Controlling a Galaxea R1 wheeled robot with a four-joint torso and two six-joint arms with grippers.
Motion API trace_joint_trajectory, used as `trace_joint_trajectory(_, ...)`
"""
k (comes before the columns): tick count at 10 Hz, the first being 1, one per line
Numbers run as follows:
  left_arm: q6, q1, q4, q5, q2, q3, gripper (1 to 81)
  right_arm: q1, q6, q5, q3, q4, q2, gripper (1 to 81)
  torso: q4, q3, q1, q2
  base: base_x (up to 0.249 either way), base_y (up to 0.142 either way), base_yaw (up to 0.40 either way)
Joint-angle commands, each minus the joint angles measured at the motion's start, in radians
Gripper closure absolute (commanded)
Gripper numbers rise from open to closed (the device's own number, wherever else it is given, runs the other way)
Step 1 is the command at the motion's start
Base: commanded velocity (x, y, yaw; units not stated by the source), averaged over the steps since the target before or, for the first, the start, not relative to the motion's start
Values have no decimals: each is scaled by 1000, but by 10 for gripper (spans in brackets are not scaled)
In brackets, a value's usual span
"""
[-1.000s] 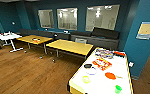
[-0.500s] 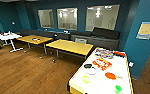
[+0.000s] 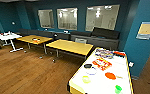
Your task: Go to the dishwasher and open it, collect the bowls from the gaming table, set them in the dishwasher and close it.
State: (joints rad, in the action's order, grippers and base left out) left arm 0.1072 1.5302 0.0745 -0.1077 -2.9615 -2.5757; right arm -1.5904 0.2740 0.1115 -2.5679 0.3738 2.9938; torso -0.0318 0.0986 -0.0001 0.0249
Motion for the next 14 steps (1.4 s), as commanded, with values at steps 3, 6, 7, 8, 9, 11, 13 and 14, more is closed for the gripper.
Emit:
trace_joint_trajectory(3,0,-40,4,60,7,5,10,31,-3,-44,9,14,0,10,0,0,0,0,0,0,-363)
trace_joint_trajectory(6,0,-38,4,60,7,6,10,29,-4,-44,9,14,0,10,0,0,0,0,0,0,-375)
trace_joint_trajectory(7,0,-40,4,60,7,5,10,29,-3,-44,9,14,0,10,0,0,0,0,0,0,-376)
trace_joint_trajectory(8,0,-40,5,60,7,6,10,29,-4,-44,9,14,0,10,0,0,0,0,0,0,-376)
trace_joint_trajectory(9,0,-38,5,60,7,5,10,29,-3,-44,9,14,0,10,0,0,0,0,0,0,-376)
trace_joint_trajectory(11,0,-40,5,60,5,6,10,29,-3,-42,9,14,0,10,0,0,0,0,0,0,-375)
trace_joint_trajectory(13,0,-38,5,59,4,6,10,29,-4,-44,9,14,0,10,0,0,0,0,34,-132,-188)
trace_joint_trajectory(14,0,-38,4,59,2,6,10,29,-4,-44,9,14,0,10,0,0,0,0,68,-195,0)
